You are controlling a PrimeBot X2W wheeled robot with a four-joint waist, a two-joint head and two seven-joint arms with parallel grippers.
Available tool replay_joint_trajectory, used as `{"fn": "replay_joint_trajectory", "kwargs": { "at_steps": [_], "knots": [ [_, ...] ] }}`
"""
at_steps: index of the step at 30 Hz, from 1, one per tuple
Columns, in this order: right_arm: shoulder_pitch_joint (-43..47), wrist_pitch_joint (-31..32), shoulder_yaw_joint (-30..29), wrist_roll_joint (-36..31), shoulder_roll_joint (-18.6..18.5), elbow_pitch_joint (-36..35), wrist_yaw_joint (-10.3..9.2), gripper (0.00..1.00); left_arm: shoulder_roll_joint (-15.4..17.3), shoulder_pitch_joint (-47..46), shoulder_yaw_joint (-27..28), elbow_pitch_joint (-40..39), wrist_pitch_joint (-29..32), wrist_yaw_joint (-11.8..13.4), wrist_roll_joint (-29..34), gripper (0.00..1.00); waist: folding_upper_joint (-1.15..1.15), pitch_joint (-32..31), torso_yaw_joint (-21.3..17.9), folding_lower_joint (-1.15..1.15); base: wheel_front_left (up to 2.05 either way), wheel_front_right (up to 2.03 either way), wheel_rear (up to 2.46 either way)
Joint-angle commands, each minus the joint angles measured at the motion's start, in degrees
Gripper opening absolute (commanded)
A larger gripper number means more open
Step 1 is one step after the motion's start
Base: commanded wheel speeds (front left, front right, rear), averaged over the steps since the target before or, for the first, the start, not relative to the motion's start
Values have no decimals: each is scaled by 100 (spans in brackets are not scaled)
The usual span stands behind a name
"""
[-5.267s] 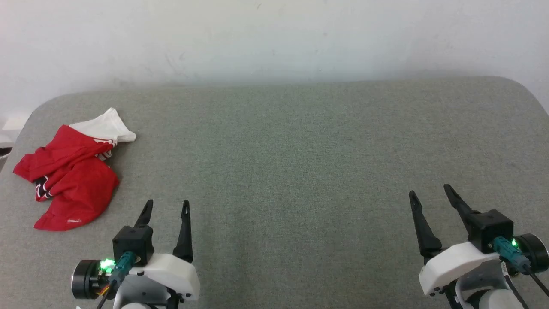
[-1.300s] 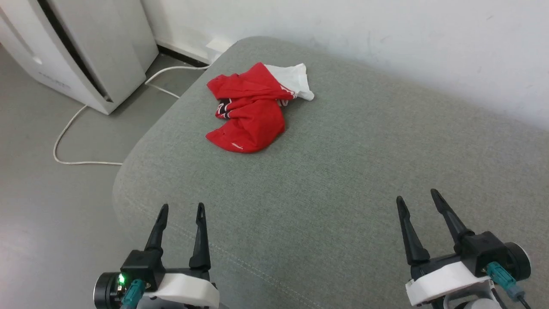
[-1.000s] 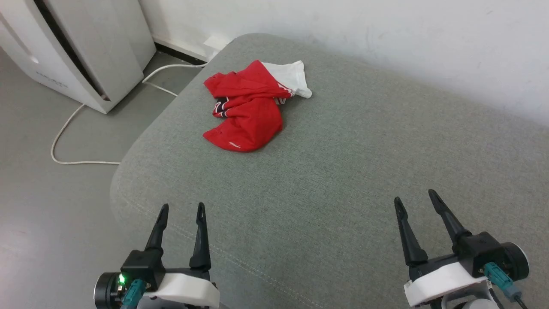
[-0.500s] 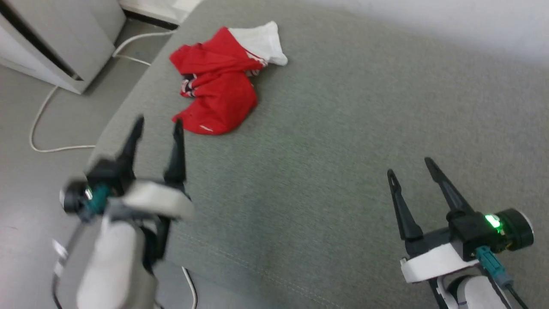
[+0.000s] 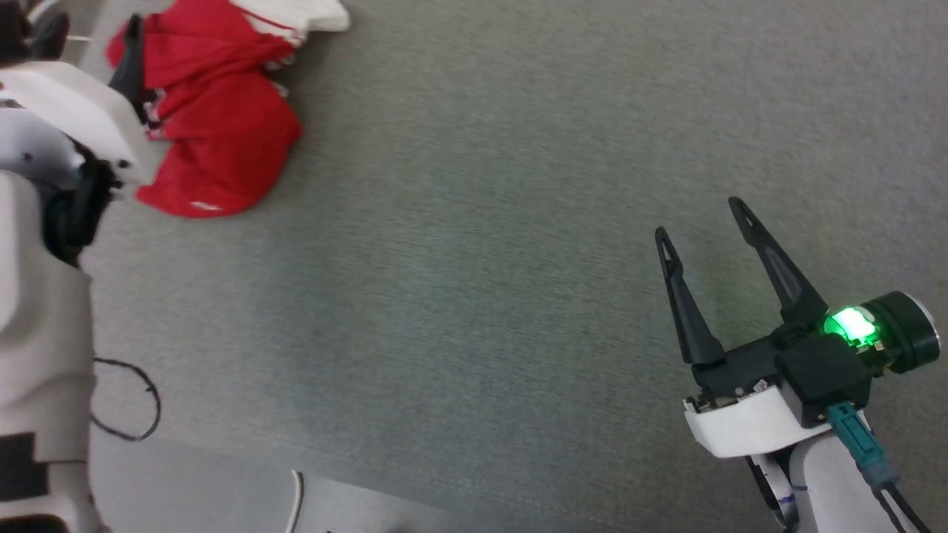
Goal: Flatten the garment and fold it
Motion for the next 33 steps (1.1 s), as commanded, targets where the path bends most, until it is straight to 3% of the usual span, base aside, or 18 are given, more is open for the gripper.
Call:
{"fn": "replay_joint_trajectory", "kwargs": {
  "at_steps": [1, 8, 17, 18, 19, 21, 26, 33],
  "knots": [
    [-85, -27, 10, 22, -12, 8, -12, 100, 55, -75, 12, 104, 96, -38, -58, 100, 0, 708, -721, -2, 0, 0, 0],
    [-287, -27, 37, 70, 21, -28, -12, 100, 604, -768, -196, 1150, 1683, -136, -660, 100, 0, 1177, -1068, -2, 0, 0, 0],
    [-314, -27, -126, 112, 60, 1, -12, 100, 831, -808, -601, 1612, 2877, -143, -1196, 100, 0, 1289, -1165, -2, 0, 0, 0],
    [-320, -27, -144, 116, 63, 12, -12, 100, 815, -766, -637, 1646, 3024, -143, -1324, 34, 0, 1274, -1158, -2, 0, 0, 0],
    [-323, -27, -164, 120, 66, 26, -12, 100, 803, -718, -679, 1648, 3144, -144, -1461, 0, 0, 1246, -1148, -2, 0, 0, 0],
    [-334, -27, -186, 127, 72, 38, -12, 100, 873, -639, -738, 1556, 3143, -144, -1657, 0, 0, 1184, -1134, -2, 0, 0, 0],
    [-329, -27, -257, 163, 82, 127, -12, 100, 1092, -526, -730, 1389, 2401, -144, -1785, 0, 0, 856, -1081, -2, 0, 0, 0],
    [-106, -27, -382, 193, 88, 485, -12, 100, 1390, -500, -1013, 1074, 717, -144, -1636, 0, 0, -37, -958, -2, 0, 0, 0]
  ]
}}
